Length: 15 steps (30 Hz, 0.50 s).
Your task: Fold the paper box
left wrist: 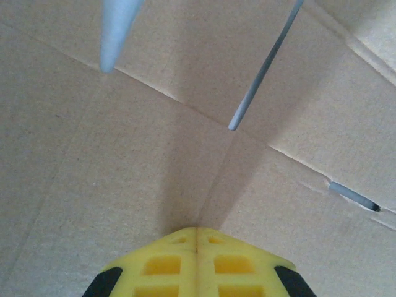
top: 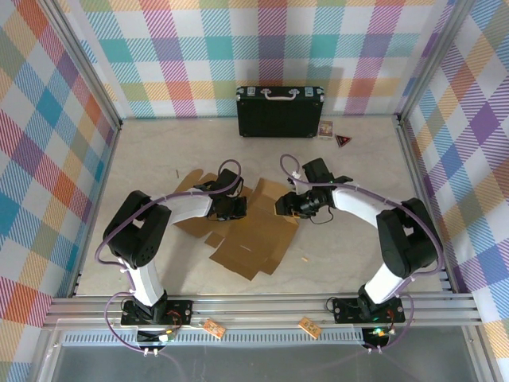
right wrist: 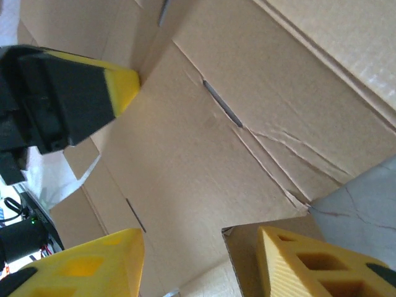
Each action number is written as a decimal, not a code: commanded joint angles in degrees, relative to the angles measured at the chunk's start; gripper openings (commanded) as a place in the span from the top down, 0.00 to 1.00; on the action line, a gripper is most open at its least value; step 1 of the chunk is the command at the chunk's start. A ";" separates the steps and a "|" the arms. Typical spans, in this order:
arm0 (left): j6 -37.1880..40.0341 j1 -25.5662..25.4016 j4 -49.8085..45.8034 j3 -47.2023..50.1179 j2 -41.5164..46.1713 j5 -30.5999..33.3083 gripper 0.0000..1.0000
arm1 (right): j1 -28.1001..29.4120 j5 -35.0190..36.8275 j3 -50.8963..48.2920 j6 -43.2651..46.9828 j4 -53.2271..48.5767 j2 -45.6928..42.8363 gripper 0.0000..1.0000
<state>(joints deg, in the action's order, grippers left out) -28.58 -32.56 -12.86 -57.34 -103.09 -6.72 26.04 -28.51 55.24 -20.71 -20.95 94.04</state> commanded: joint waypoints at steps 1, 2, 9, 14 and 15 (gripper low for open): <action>-0.51 0.22 -7.26 3.11 -5.41 4.17 1.00 | 1.05 -2.25 -2.20 1.22 1.23 1.77 0.50; -0.49 0.19 -7.26 3.19 -5.28 4.35 1.00 | 1.60 -2.25 -2.44 1.19 1.14 2.37 0.51; -0.37 0.33 -7.70 2.94 -5.45 4.79 1.00 | 4.64 -1.34 -6.40 -1.99 1.69 4.13 0.54; -0.29 0.28 -7.77 2.76 -5.54 4.68 1.00 | 4.97 4.67 -8.36 -4.00 0.13 7.26 0.54; -0.30 0.30 -7.75 2.76 -5.54 4.61 1.00 | 4.90 5.60 -8.35 -4.58 0.20 8.24 0.55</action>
<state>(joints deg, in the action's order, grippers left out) -28.71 -32.56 -12.88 -57.60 -103.26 -6.42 30.61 -29.19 49.23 -23.38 -17.82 98.04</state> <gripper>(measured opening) 0.048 0.452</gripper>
